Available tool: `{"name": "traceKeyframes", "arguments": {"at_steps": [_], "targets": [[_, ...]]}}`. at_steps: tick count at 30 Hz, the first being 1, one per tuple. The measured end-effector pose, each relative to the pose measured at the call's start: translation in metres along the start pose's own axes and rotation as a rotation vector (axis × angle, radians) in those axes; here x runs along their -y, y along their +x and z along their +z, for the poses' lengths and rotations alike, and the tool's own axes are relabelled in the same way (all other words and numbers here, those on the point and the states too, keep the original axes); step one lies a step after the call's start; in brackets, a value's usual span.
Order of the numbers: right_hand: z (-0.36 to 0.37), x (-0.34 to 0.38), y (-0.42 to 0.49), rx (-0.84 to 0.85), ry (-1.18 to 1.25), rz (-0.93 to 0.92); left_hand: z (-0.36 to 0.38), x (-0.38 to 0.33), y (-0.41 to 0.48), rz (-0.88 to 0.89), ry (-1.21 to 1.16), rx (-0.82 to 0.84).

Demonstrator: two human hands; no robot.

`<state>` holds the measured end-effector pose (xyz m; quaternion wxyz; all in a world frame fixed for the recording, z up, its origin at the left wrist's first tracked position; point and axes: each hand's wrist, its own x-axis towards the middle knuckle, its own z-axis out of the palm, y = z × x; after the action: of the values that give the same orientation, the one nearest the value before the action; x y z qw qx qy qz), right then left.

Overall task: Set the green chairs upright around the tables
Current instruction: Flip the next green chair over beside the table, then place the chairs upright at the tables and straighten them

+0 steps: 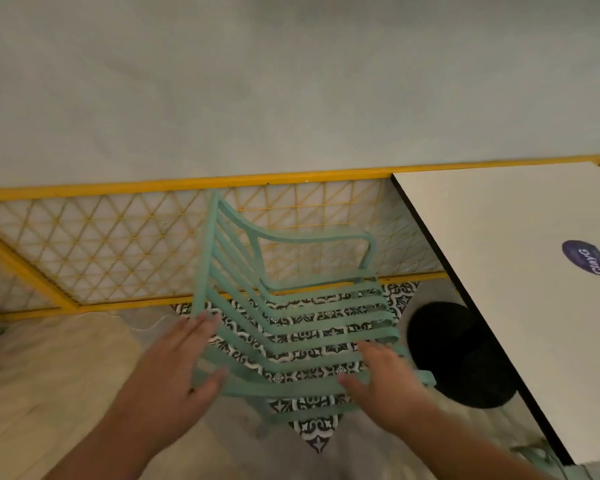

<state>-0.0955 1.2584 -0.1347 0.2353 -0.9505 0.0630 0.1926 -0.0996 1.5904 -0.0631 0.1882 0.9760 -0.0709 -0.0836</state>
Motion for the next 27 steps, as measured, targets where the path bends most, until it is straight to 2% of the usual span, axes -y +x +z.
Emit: {"name": "traceKeyframes", "arguments": {"at_steps": [4, 9, 14, 19, 27], "targets": [[-0.058, 0.053, -0.015, -0.071, -0.039, -0.124, -0.074, -0.019, 0.029, 0.082, 0.134, -0.036], [-0.110, 0.081, 0.011, -0.162, -0.112, -0.199, -0.112, -0.028, 0.092, 0.142, 0.263, -0.070], [-0.126, 0.079, 0.040, -0.143, -0.083, -0.120, -0.113, -0.024, 0.138, 0.193, 0.399, 0.023], [-0.115, 0.075, 0.062, -0.137, -0.076, -0.032, -0.116, 0.001, 0.182, 0.211, 0.422, 0.082], [-0.075, 0.128, 0.068, -0.211, 0.032, 0.251, -0.126, 0.051, 0.281, 0.478, 0.504, 0.162]]}}
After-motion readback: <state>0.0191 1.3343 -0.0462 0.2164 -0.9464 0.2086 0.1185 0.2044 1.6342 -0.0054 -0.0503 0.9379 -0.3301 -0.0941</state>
